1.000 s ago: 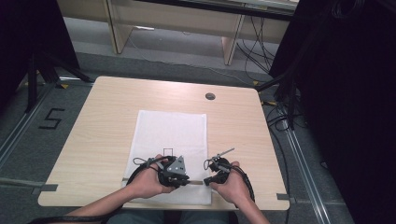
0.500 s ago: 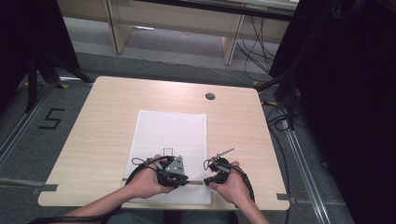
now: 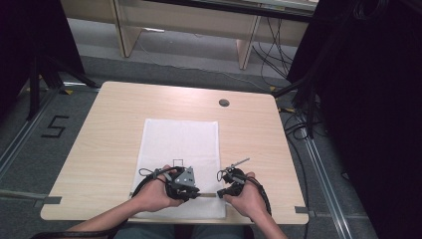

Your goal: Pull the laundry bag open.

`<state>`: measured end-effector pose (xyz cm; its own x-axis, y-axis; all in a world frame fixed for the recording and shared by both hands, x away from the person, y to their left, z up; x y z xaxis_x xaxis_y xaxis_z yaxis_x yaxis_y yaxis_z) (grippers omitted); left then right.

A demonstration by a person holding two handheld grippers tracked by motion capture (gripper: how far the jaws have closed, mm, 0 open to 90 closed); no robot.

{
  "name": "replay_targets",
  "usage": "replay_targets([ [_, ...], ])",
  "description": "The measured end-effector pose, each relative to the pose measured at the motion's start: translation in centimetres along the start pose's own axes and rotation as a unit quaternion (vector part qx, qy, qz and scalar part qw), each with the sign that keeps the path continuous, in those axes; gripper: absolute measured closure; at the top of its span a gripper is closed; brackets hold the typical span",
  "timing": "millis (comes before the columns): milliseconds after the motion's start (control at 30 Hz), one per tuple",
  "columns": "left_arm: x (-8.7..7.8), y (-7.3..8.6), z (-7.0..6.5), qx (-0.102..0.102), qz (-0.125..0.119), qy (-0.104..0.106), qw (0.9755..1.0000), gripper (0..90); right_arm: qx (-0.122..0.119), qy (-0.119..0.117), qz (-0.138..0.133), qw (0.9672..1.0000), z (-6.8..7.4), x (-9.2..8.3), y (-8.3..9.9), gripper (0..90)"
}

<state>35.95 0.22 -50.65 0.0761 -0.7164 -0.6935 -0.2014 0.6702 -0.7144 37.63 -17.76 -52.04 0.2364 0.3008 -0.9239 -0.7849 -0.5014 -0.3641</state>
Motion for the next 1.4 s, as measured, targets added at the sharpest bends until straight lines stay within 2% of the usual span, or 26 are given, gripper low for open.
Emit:
replay_targets([
  [100, -0.3, 0.0, 0.0, 0.006, 0.002, -0.004, 1.0, 81.8, -0.001, 0.0, -0.001, 1.0, 0.0, 0.0, 0.0, 90.0],
  [133, -0.3, 0.1, 0.0, 0.003, 0.001, -0.004, 1.0, 81.8, 0.008, 0.002, 0.003, 1.0, 0.1, 0.0, 0.0, 90.0],
  [167, -0.4, 0.1, 0.0, 0.001, 0.001, -0.006, 1.0, 81.8, -0.014, 0.0, -0.007, 0.9999, -0.2, 0.1, -0.1, 90.0],
  [267, -0.5, 0.2, 0.1, 0.001, 0.002, -0.004, 1.0, 81.8, 0.005, 0.003, 0.001, 1.0, 0.1, 0.0, 0.0, 90.0],
  [367, -0.7, 0.3, 0.1, 0.008, 0.009, -0.006, 0.9999, 81.8, 0.004, 0.004, 0.001, 1.0, 0.1, 0.0, 0.0, 90.0],
  [433, -0.8, 0.3, 0.1, 0.002, 0.003, -0.006, 1.0, 81.8, 0.004, 0.006, 0.001, 1.0, 0.2, 0.0, 0.0, 90.0],
  [467, -0.8, 0.3, 0.1, -0.001, 0.003, -0.004, 1.0, 81.8, 0.012, 0.005, 0.008, 0.9999, 0.3, -0.1, 0.0, 90.0],
  [533, -0.9, 0.4, 0.1, -0.001, 0.002, -0.008, 1.0, 81.8, 0.003, 0.007, 0.004, 1.0, 0.2, -0.1, 0.0, 90.0],
  [600, -1.0, 0.5, 0.1, 0.0, 0.003, -0.009, 1.0, 81.8, 0.011, 0.005, 0.01, 0.9999, 0.4, -0.1, 0.0, 90.0],
  [867, -1.4, 0.8, 0.2, -0.004, 0.002, -0.008, 1.0, 81.8, 0.005, 0.009, 0.004, 0.9999, 0.3, -0.1, 0.0, 90.0],
  [933, -1.5, 0.9, 0.2, -0.004, 0.002, -0.008, 1.0, 81.8, 0.017, 0.005, 0.015, 0.9997, 0.5, -0.2, 0.1, 90.0],
  [967, -1.5, 0.9, 0.2, -0.004, 0.002, -0.008, 1.0, 81.8, 0.019, 0.004, 0.012, 0.9997, 0.5, -0.1, 0.0, 90.0],
  [1033, -1.6, 1.0, 0.2, -0.008, 0.0, -0.007, 0.9999, 81.8, 0.018, 0.004, 0.015, 0.9997, 0.5, -0.2, 0.1, 90.0],
  [1100, -1.7, 1.1, 0.3, -0.002, 0.006, -0.009, 0.9999, 81.8, 0.009, 0.007, 0.009, 0.9999, 0.4, -0.1, 0.0, 90.0],
  [1133, -1.7, 1.1, 0.2, -0.004, 0.004, -0.009, 0.9999, 81.8, 0.013, 0.006, 0.005, 0.9999, 0.5, -0.1, 0.0, 90.0],
  [1167, -1.8, 1.1, 0.3, -0.003, 0.005, -0.008, 1.0, 81.8, 0.013, 0.007, 0.012, 0.9998, 0.5, -0.2, 0.0, 90.0],
  [1200, -1.8, 1.2, 0.2, -0.006, 0.002, -0.008, 0.9999, 81.8, 0.0, 0.009, 0.004, 0.9999, 0.3, -0.1, 0.0, 90.0],
  [1400, -2.0, 1.4, 0.3, -0.008, 0.002, -0.007, 0.9999, 81.8, 0.0, 0.008, 0.005, 1.0, 0.2, 0.0, -0.1, 90.0],
])
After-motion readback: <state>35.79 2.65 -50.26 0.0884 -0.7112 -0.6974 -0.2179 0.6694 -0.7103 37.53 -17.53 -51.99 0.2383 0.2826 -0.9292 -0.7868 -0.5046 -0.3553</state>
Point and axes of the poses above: each handheld gripper's, and its own axes: x roughly forward along the jaws, y roughly out of its underside, z roughly to its left, the point moved 4 cm from there along x, roughly forward along the jaws, and after that the axes turned 6 degrees about y, right-handed, at the moved point
